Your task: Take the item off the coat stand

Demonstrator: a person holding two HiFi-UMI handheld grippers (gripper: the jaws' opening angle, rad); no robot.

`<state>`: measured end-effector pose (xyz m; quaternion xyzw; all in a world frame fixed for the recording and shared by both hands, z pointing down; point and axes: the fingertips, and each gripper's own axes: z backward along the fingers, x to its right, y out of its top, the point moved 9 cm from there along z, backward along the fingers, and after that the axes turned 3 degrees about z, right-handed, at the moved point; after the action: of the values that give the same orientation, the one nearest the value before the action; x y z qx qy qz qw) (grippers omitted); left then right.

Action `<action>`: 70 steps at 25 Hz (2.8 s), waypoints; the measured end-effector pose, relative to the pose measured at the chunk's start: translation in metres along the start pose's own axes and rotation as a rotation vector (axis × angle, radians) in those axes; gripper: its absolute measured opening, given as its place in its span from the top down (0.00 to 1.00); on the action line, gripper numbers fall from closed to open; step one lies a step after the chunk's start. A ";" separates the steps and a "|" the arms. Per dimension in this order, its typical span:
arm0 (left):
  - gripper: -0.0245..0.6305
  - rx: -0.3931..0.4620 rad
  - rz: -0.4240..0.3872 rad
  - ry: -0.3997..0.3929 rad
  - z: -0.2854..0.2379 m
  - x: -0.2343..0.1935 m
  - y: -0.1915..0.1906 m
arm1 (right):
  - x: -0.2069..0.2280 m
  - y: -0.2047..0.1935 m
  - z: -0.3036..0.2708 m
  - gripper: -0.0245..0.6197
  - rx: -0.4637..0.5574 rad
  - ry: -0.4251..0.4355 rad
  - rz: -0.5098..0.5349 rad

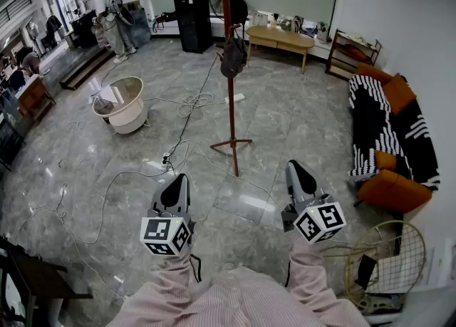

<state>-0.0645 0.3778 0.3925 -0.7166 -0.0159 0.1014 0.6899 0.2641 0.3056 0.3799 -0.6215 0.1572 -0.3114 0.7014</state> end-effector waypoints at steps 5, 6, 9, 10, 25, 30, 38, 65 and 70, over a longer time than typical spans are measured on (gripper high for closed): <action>0.96 -0.010 0.007 0.008 0.007 0.007 -0.002 | 0.001 0.000 0.006 0.95 -0.011 -0.003 -0.006; 0.96 -0.011 0.008 0.010 0.009 0.009 -0.002 | 0.001 0.000 0.007 0.95 -0.010 -0.003 -0.011; 0.96 -0.014 0.010 0.015 0.014 0.013 -0.003 | 0.000 0.000 0.011 0.95 -0.001 0.023 -0.032; 0.96 -0.015 0.013 0.017 0.015 0.014 -0.003 | 0.000 0.000 0.012 0.95 -0.002 0.033 -0.035; 0.96 -0.057 0.050 0.035 0.037 0.030 -0.022 | -0.001 -0.013 0.026 0.94 -0.072 0.049 -0.030; 0.96 -0.064 0.075 0.054 0.033 0.022 -0.029 | 0.002 -0.020 0.012 0.92 -0.088 0.041 -0.041; 0.96 -0.068 0.098 0.075 0.000 -0.020 -0.029 | 0.007 -0.036 -0.045 0.85 -0.116 0.009 -0.051; 0.96 -0.079 0.108 -0.118 -0.238 -0.141 -0.015 | 0.066 -0.074 -0.248 0.68 -0.123 -0.106 -0.022; 0.96 -0.101 0.110 -0.126 -0.259 -0.147 -0.017 | 0.079 -0.079 -0.266 0.68 -0.124 -0.147 -0.030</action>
<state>-0.1633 0.0995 0.4348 -0.7426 -0.0250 0.1830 0.6438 0.1432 0.0468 0.4228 -0.6874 0.1150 -0.2648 0.6665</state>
